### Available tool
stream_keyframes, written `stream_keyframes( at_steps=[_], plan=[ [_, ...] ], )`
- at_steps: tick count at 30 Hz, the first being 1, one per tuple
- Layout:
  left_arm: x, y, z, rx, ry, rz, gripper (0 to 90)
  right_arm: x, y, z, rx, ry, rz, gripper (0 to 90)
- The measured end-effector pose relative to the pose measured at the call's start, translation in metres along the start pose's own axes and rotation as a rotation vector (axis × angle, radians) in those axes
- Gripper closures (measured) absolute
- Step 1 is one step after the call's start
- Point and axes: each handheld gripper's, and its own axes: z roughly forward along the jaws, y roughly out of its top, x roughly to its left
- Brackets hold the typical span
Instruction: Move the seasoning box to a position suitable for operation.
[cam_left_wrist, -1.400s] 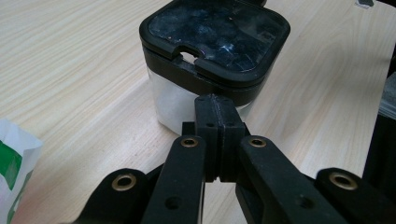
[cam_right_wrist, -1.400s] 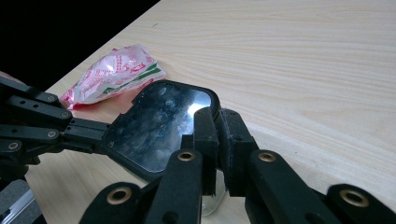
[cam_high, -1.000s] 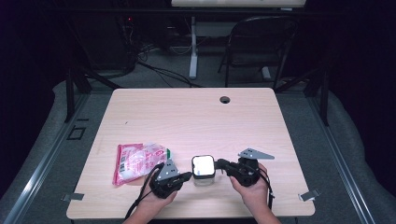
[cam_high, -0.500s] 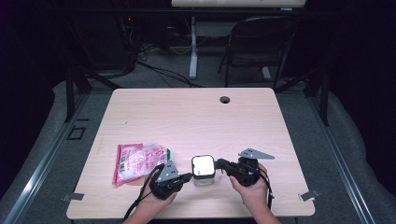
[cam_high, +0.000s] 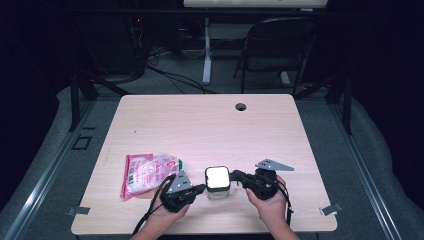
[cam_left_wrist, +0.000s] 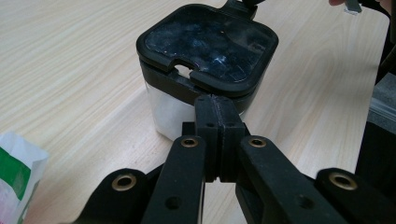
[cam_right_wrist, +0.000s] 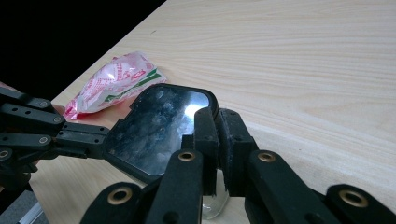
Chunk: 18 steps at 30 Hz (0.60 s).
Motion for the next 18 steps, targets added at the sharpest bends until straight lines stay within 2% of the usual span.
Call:
stream_keyframes(
  at_steps=[9, 16, 18],
  plan=[
    [0.0001, 0.0025, -0.0002, -0.009, 0.005, -0.001, 90.0, 0.0004, -0.0002, -0.0003, -0.001, -0.003, -0.004, 86.2],
    [0.0, 0.0044, -0.0007, -0.018, 0.002, 0.001, 90.0, 0.0031, -0.0006, -0.0017, 0.017, -0.009, -0.061, 77.2],
    [0.0001, 0.0046, -0.0007, -0.018, 0.003, 0.001, 90.0, 0.0057, -0.0015, -0.0012, 0.024, -0.016, -0.094, 75.1]
  ],
)
